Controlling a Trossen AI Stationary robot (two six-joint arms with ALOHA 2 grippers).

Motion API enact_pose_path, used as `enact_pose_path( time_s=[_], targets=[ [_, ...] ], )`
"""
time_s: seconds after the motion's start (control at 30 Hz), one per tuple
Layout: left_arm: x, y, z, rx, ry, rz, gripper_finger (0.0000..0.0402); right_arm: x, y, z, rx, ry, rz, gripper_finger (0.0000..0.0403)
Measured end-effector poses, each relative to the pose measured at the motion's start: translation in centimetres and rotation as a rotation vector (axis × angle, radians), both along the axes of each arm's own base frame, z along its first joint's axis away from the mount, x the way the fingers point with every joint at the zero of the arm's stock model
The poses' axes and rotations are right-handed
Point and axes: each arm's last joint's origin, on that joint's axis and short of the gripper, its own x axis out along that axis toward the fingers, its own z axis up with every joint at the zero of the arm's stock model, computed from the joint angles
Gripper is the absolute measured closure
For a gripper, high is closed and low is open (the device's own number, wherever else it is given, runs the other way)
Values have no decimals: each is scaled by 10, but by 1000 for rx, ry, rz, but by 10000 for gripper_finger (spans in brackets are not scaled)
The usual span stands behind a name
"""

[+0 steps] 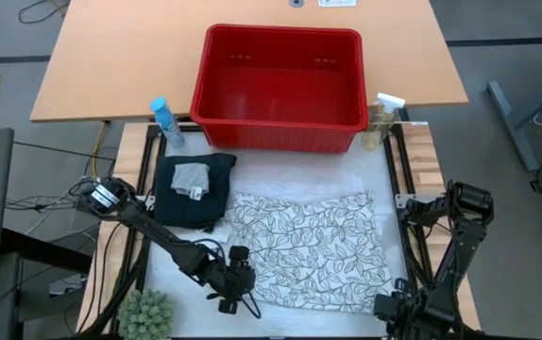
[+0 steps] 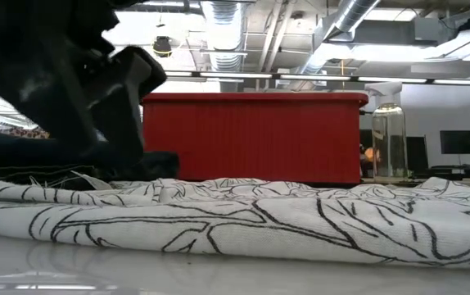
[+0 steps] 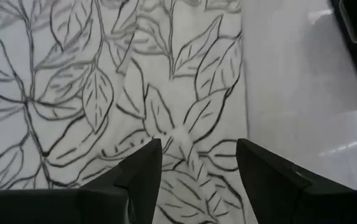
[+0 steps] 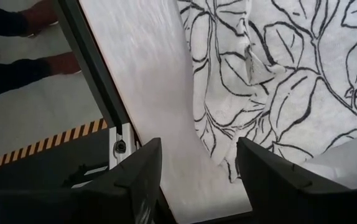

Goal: Fold Laundry from Bin
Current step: Fold the white patterned shirt

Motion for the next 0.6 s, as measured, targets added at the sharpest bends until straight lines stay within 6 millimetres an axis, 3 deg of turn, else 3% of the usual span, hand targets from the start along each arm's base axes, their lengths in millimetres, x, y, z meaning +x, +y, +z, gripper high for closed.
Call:
enact_pose_path(
  time_s=[0.6],
  targets=[
    [1, 4, -22, 37, 96, 11, 216, 0, 0, 0, 1, -1, -2, 172]
  ],
)
